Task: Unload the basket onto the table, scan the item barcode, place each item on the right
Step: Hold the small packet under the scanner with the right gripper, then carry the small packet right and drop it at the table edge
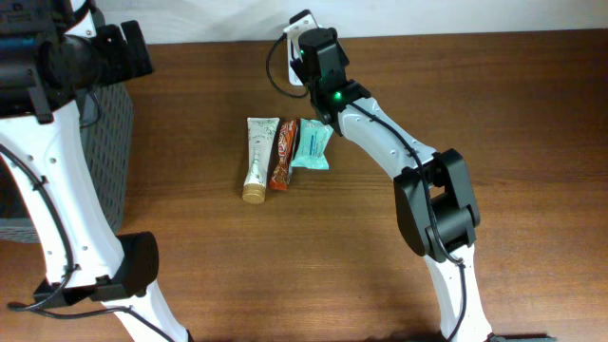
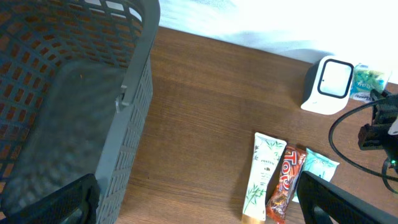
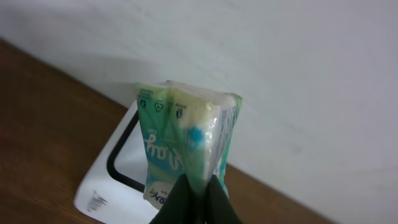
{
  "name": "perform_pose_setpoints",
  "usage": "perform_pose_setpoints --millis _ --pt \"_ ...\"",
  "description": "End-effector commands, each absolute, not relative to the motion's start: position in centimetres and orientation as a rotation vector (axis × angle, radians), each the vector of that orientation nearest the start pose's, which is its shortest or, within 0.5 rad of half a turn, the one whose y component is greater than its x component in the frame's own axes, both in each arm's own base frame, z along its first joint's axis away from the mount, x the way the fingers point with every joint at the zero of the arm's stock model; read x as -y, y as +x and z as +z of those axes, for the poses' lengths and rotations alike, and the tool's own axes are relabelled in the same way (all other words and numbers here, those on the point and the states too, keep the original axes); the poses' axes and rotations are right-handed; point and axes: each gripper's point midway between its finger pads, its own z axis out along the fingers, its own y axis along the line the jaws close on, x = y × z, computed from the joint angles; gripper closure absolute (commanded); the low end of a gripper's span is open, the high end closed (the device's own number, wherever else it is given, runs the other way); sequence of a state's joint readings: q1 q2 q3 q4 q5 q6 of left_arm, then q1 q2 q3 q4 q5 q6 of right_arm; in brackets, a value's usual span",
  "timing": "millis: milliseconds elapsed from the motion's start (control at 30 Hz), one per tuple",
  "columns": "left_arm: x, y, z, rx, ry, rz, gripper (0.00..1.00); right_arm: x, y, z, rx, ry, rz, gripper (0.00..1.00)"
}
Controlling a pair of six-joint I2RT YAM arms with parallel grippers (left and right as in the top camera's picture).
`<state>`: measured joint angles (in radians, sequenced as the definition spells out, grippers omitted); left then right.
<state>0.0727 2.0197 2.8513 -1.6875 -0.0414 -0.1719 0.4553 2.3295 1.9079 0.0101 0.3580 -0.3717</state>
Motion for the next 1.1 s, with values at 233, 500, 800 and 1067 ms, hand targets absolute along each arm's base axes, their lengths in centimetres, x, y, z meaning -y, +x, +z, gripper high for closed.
perform_pose_setpoints --millis 233,500,800,1067 --pt "-3.8 41.3 39.0 -2.4 -0.306 0.01 0.01 -25.1 62.8 14.5 -1.773 -0.906 -0.481 0.96" --pt "-3.8 41.3 39.0 -2.4 -0.306 0.01 0.01 -22.0 64.2 13.9 -1.805 -0.824 -0.511 0.96" --pt "-3.8 41.3 39.0 -2.4 -0.306 0.01 0.01 -19.5 64.3 16.7 -1.866 -0.432 -0.422 0.96" --pt "-3.8 41.3 39.0 -2.4 -0.305 0.011 0.01 2.6 60.9 19.2 -2.157 0.257 -0.353 0.96"
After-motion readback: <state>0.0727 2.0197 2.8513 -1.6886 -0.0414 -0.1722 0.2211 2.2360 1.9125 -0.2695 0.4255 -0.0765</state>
